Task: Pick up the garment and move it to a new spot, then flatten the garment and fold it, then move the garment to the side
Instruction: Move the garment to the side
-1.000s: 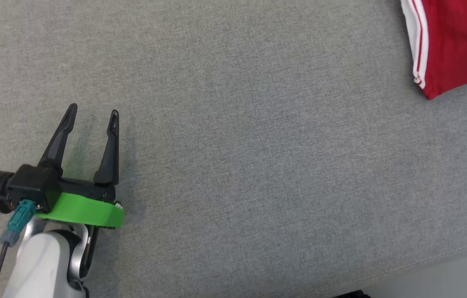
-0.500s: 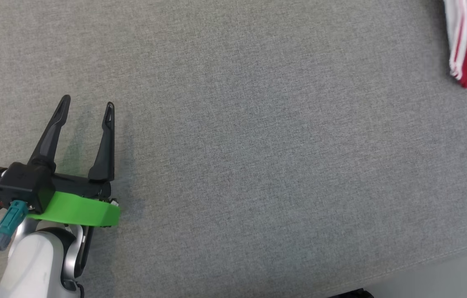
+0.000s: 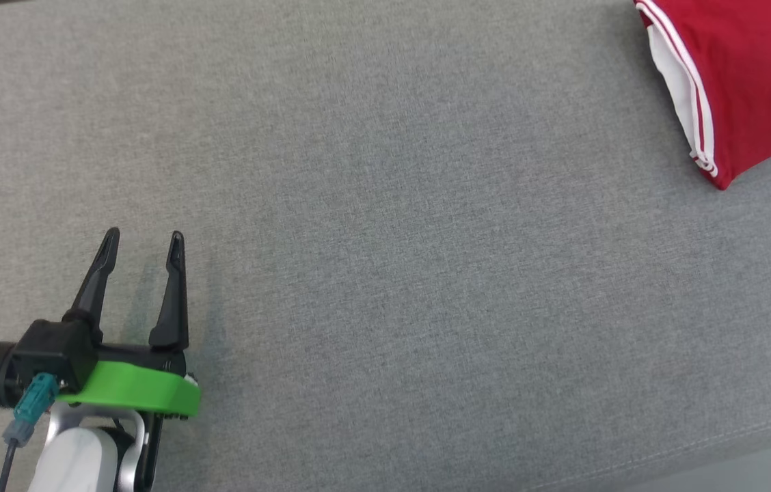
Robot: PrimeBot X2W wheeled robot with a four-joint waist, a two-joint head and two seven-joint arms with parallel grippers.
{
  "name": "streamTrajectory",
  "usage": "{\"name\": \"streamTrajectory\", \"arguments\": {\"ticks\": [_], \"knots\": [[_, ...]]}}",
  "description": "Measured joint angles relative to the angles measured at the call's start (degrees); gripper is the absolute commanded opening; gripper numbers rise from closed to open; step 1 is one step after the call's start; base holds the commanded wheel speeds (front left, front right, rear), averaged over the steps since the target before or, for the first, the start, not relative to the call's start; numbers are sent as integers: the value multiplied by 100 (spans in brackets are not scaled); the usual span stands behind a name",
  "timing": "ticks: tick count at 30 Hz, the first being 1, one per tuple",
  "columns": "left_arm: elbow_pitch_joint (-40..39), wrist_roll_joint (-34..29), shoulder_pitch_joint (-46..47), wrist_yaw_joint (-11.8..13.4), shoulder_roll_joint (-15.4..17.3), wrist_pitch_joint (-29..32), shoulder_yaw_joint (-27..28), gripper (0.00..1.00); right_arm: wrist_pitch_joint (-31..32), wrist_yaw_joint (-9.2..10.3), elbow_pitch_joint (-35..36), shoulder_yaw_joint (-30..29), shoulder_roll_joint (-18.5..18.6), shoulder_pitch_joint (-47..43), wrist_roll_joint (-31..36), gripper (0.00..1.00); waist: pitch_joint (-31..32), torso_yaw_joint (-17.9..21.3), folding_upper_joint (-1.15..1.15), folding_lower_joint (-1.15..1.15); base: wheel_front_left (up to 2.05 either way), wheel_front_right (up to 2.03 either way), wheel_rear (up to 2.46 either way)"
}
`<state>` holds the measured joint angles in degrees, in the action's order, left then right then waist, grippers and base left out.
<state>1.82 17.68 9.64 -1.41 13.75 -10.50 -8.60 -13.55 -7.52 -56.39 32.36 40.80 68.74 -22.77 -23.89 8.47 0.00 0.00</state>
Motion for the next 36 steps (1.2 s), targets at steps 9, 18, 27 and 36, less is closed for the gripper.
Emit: {"name": "streamTrajectory", "arguments": {"ticks": [9,18,27,36], "knots": [[292,220,-678,169,-11,-153,238,100,-145,0,1034,-176,-898,-1178,-303,100,933,-169,0,0,0,0,0],[410,342,-1237,233,-20,-138,256,100,-151,0,2215,-911,-1568,-3076,91,100,1857,-370,0,0,0,0,0],[486,403,-1330,252,-66,-142,202,100,-151,1,3167,-1550,-2126,-4621,458,100,2536,-588,0,0,0,0,0],[602,431,-1345,242,-69,-142,115,100,-151,1,3929,-2186,-2609,-5942,731,100,2846,-742,0,0,0,0,0]]}}
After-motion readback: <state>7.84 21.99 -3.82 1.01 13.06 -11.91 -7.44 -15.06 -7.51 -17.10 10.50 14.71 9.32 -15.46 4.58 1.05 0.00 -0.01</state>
